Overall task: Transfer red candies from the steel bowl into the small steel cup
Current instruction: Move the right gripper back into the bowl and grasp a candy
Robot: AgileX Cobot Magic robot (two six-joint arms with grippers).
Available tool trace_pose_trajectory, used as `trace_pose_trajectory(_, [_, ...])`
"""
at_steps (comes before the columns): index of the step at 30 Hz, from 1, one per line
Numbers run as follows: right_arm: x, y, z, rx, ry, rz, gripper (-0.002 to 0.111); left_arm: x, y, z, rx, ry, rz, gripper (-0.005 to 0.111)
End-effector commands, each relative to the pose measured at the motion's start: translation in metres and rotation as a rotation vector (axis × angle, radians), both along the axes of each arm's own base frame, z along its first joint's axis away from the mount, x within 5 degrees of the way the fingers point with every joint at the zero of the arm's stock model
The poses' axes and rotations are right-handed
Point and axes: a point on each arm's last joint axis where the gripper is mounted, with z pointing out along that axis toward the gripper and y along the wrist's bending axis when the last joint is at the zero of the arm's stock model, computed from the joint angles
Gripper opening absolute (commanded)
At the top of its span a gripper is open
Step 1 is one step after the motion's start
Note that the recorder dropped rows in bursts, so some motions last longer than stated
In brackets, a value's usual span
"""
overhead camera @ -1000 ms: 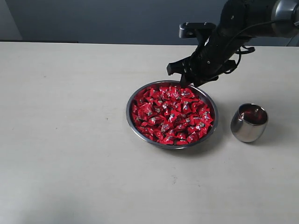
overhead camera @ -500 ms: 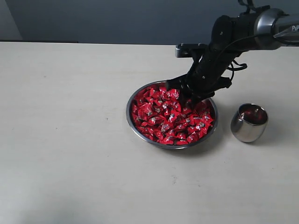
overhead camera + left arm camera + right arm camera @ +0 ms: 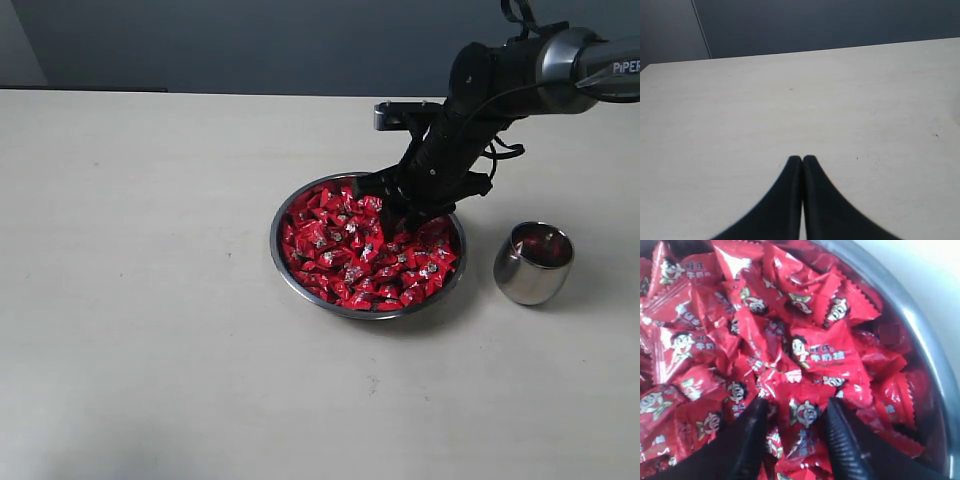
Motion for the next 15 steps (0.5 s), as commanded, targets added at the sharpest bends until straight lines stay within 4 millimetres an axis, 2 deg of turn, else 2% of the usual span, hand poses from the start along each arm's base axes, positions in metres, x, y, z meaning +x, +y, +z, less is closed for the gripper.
trace_pose_trajectory(1, [0.0008,-0.0003,-0.0115,-0.018,0.021,0.009,0.039,0.0000,-0.0002,0.0005,0.001,-0.012,-0.005,0.000])
trace_pose_trajectory(10, [0.0005,-0.0007,-0.0113,-0.023,0.023,0.013,0.039,0.0000,-0.0002,0.0005,0.001,-0.012,-0.005,0.000])
trace_pose_trajectory(15, [-0.0004,-0.0009,-0.0029,-0.016,0.015,0.015,0.039,0.0000,-0.0002,0.0005,0.001,-0.012,-0.005,0.000])
